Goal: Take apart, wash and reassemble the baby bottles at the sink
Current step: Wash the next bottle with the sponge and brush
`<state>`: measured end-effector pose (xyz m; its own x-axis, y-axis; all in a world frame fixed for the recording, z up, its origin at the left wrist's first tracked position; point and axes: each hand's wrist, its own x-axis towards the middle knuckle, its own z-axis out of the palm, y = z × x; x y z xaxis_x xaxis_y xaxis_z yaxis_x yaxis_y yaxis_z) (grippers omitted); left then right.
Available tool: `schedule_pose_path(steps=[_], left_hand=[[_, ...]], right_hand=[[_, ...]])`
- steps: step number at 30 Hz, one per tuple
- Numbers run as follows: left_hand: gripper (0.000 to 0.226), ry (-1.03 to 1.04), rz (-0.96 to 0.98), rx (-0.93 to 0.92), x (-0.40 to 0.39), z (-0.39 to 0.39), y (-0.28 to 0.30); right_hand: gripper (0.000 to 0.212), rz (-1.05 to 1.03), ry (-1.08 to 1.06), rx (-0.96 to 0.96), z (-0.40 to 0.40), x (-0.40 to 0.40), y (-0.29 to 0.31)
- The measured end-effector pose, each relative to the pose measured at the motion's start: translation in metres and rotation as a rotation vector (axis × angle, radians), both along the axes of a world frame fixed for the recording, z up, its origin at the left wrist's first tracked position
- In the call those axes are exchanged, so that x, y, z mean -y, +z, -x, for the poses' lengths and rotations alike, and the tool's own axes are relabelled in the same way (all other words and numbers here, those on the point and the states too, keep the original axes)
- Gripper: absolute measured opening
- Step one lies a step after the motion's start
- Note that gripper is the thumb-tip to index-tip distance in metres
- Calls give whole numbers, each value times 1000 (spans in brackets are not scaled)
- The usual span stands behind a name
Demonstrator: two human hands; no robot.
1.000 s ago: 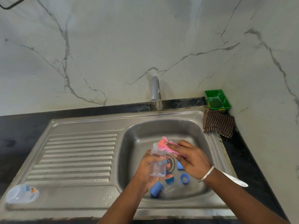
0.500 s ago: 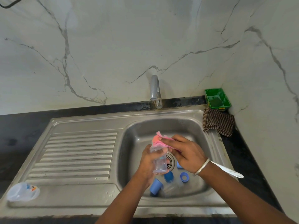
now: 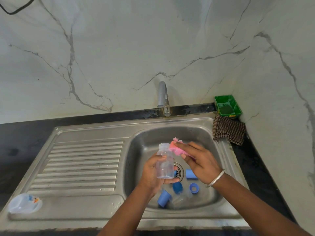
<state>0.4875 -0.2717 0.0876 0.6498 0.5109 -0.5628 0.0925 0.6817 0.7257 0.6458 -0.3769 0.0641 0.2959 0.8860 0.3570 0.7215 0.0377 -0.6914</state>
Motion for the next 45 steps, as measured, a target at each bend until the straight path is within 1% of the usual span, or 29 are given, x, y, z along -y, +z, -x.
schedule_pose_path(steps=[2, 5, 7, 8, 9, 10, 13, 14, 16, 18, 19, 22, 23, 24, 27, 31, 34, 36, 39, 43, 45], left_hand=[[50, 12, 39, 16, 1, 0, 0], [40, 8, 50, 86, 2, 2, 1], [48, -17, -8, 126, 0, 3, 1], [54, -40, -83, 134, -2, 4, -1], [56, -56, -180, 117, -3, 5, -3], [55, -67, -280, 95, -4, 6, -7], [60, -148, -493, 73, -3, 11, -19], [60, -192, -563, 55, -5, 14, -23], [57, -294, -729, 2, -10, 17, -29], [57, -403, -876, -72, -14, 19, -29], [59, -446, -929, -97, -16, 18, -28], [54, -448, -1025, -156, -16, 17, -25], [54, -425, -1035, -168, -17, 17, -24], [55, -388, -1034, -180, -17, 18, -23], [54, -269, -1018, -193, -18, 20, -22], [53, -266, -1030, -228, -20, 20, -22], [53, -267, -1025, -247, -18, 17, -23], [55, -269, -1043, -253, -17, 18, -22], [54, -285, -1107, -264, -17, 21, -19], [53, -317, -1231, -293, -13, 22, -13], [52, -307, -1259, -286, -11, 23, -12]], right_hand=[[47, -38, 9, -36, 5, -1, 3], [47, -42, 21, -82, 9, -4, 1], [47, 14, 13, -144, 9, -3, -6], [47, 32, 10, -191, 9, -1, -10], [45, 34, 15, -270, 10, 0, -12], [43, 36, 24, -395, 11, 1, -12], [41, 70, 102, -850, 7, -2, -7], [42, 92, 134, -937, 4, -2, -4], [43, 148, 184, -1033, -1, -3, 3], [36, 184, 189, -1016, -3, -3, 13], [34, 197, 196, -960, -5, -2, 18], [35, 212, 182, -633, -10, -4, 28], [36, 176, 161, -576, -11, -3, 29], [34, 125, 128, -568, -11, -2, 28], [33, 26, 77, -639, -10, 4, 24], [35, 109, 124, -858, -1, 7, 11], [35, 147, 107, -904, 4, 7, 7], [31, 171, 104, -902, 4, 6, 10], [18, 225, 84, -809, 7, 5, 17], [16, 288, -91, -491, 10, 0, 18], [10, 306, -163, -445, 11, -2, 17]])
